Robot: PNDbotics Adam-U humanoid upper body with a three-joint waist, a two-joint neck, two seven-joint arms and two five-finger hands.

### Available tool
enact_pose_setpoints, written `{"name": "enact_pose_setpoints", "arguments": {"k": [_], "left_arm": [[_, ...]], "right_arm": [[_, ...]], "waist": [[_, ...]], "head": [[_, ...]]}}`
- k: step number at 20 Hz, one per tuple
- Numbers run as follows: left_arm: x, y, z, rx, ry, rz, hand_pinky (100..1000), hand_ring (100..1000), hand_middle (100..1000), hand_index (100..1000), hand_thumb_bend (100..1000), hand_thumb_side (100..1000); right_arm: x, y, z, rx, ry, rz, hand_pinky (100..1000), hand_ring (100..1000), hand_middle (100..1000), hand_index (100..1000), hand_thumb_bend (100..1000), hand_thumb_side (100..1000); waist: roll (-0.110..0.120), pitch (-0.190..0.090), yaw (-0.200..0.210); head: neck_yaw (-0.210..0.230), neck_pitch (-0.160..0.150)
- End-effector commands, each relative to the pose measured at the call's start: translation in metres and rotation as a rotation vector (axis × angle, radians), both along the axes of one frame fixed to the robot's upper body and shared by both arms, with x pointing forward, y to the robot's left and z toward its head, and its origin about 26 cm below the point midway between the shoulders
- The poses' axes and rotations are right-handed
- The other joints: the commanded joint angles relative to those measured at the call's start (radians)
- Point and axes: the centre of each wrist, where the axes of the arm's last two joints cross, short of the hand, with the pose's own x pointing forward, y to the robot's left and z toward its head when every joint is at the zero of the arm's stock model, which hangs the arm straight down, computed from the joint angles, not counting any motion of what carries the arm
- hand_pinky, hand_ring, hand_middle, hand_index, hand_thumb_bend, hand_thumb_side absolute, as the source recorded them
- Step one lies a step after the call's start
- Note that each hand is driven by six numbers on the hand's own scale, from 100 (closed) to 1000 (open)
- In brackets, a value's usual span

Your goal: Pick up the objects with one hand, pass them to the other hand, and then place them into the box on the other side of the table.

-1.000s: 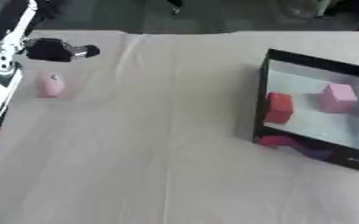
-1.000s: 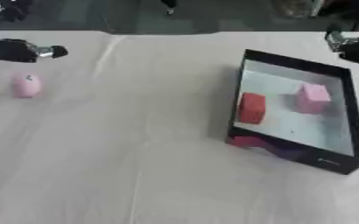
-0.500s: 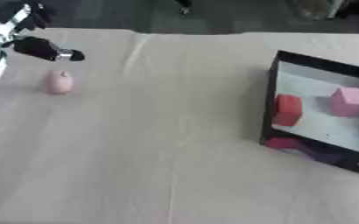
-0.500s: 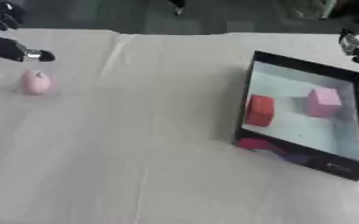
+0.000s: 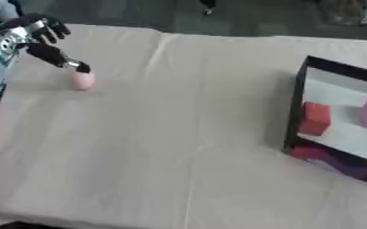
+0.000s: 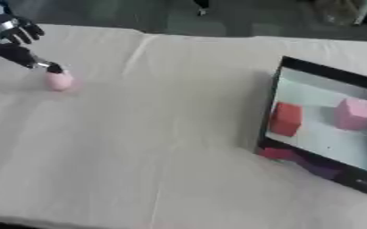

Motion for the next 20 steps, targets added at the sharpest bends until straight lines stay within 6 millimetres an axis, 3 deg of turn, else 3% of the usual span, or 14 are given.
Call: {"name": "enact_pose_setpoints", "arguments": {"k": [1,13,17,20], "left_arm": [[-0.002,0.016,0.018,0.050,-0.005,0.041,771,754,719,803,913,382],[0.011,0.023,-0.009,0.144,0.070,0.177,770,770,740,778,885,347],[0.014,0.024,-0.023,0.115,0.108,0.202,768,766,733,749,804,352],[0.016,0.024,-0.030,0.073,0.129,0.202,769,760,723,734,695,336]], "right_arm": [[-0.002,-0.005,0.013,-0.030,-0.030,-0.012,1000,1000,815,1000,100,379],[-0.001,-0.004,0.008,-0.037,-0.019,-0.013,1000,1000,810,1000,100,361],[0.000,-0.003,0.007,-0.037,-0.014,-0.012,1000,1000,808,1000,100,365],[0.000,-0.002,0.005,-0.038,-0.008,-0.012,1000,1000,805,1000,100,367]], "waist": [[0.012,-0.028,-0.001],[0.007,-0.019,-0.013],[0.007,-0.016,-0.015],[0.007,-0.015,-0.016]], "head": [[0.008,-0.001],[0.014,-0.002],[0.015,-0.003],[0.016,-0.004]]}}
